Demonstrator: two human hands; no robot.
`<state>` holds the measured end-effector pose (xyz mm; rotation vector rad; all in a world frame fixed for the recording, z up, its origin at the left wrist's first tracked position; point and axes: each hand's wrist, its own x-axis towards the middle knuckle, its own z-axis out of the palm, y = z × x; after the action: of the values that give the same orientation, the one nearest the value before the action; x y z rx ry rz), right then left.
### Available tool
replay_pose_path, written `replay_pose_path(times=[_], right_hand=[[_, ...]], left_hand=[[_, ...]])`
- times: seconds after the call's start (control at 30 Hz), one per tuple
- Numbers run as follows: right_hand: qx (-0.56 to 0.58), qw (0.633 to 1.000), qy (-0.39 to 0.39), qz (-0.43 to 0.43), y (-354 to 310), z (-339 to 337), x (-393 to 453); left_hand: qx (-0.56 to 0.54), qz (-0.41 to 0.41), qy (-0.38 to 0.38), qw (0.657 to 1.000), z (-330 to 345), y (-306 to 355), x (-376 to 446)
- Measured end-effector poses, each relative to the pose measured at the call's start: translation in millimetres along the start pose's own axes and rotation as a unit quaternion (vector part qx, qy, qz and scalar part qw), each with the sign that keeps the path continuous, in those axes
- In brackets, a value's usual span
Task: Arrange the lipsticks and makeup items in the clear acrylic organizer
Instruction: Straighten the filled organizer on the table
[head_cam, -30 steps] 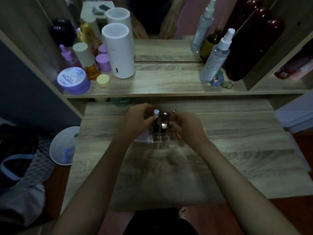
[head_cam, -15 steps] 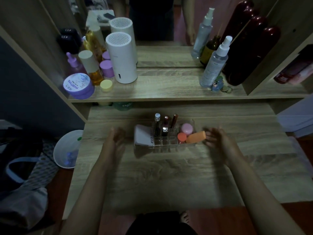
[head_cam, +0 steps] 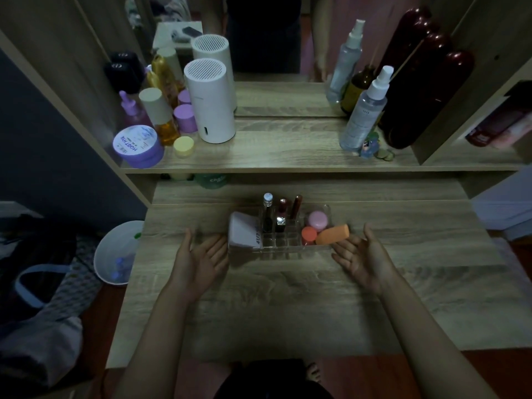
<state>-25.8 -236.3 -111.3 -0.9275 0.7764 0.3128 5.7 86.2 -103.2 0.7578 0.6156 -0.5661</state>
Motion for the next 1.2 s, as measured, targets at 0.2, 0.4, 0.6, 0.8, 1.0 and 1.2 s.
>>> replay_pose_path(times=[0.2,0.4,0.6,0.8,1.0,1.2], right_hand=[[-0.011,1.000,0.002,-0.003,3,-1,3],[-0.029,0.999,0.009,-0.014,2,-9,7],[-0.039,0.998,0.025,-0.034,-5,-39,10],[-0.016,0.997,0.049,-0.057,-28,-76,-2],[0.011,0.993,0.095,-0.068,-56,-123,-12],[0.021,0.990,0.106,-0.090,-79,-171,-17]], left_hand=[[0.051,0.003,-0.006,0.999,1,-3,5],[0.102,-0.002,-0.004,0.995,10,-9,10],[0.124,-0.015,-0.020,0.992,31,-30,13],[0.172,-0.043,-0.070,0.982,65,-58,20],[0.243,-0.075,-0.121,0.959,103,-91,36],[0.274,-0.093,-0.150,0.945,146,-122,50]])
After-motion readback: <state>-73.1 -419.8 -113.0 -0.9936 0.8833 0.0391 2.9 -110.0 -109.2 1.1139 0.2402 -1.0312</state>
